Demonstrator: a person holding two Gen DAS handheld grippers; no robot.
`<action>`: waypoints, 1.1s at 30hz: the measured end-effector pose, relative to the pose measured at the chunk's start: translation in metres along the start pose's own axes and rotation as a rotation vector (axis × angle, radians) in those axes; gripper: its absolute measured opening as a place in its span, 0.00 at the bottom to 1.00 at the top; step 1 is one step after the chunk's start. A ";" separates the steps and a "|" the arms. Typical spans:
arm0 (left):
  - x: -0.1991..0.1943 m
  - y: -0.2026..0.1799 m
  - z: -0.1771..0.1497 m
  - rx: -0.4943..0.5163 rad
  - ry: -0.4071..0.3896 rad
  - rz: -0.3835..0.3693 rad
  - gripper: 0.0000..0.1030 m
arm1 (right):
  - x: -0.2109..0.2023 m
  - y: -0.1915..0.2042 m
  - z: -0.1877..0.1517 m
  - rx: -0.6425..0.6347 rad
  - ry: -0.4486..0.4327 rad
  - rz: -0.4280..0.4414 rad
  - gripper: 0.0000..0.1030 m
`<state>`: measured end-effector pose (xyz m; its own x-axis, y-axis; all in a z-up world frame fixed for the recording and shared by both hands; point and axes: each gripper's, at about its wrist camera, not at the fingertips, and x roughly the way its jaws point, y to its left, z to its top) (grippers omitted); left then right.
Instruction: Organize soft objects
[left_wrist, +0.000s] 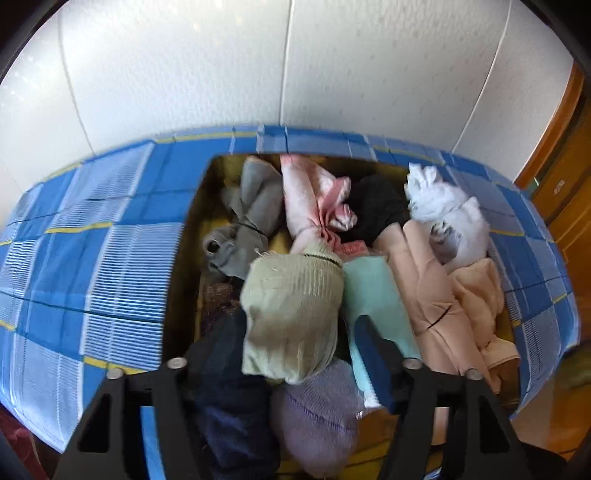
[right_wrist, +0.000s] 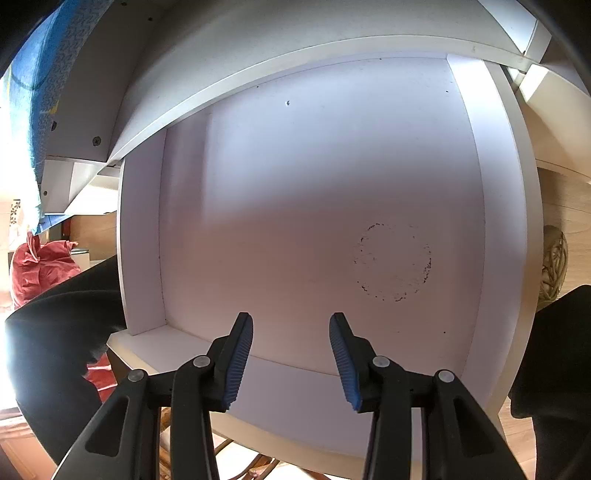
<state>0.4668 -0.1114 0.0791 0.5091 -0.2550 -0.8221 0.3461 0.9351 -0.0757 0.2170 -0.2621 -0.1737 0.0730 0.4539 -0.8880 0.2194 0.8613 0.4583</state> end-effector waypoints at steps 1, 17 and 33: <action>-0.005 0.001 -0.001 -0.002 -0.016 0.006 0.67 | 0.007 0.004 0.005 0.001 -0.001 -0.002 0.42; 0.012 -0.008 -0.014 0.059 0.007 0.102 0.40 | -0.011 0.017 0.006 -0.081 -0.107 -0.128 0.42; -0.087 -0.008 -0.094 0.038 -0.210 0.034 0.92 | -0.022 0.038 -0.004 -0.169 -0.168 -0.215 0.47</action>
<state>0.3458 -0.0734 0.0980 0.6724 -0.2731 -0.6880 0.3539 0.9349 -0.0253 0.2199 -0.2387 -0.1372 0.2052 0.2252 -0.9525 0.0837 0.9656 0.2463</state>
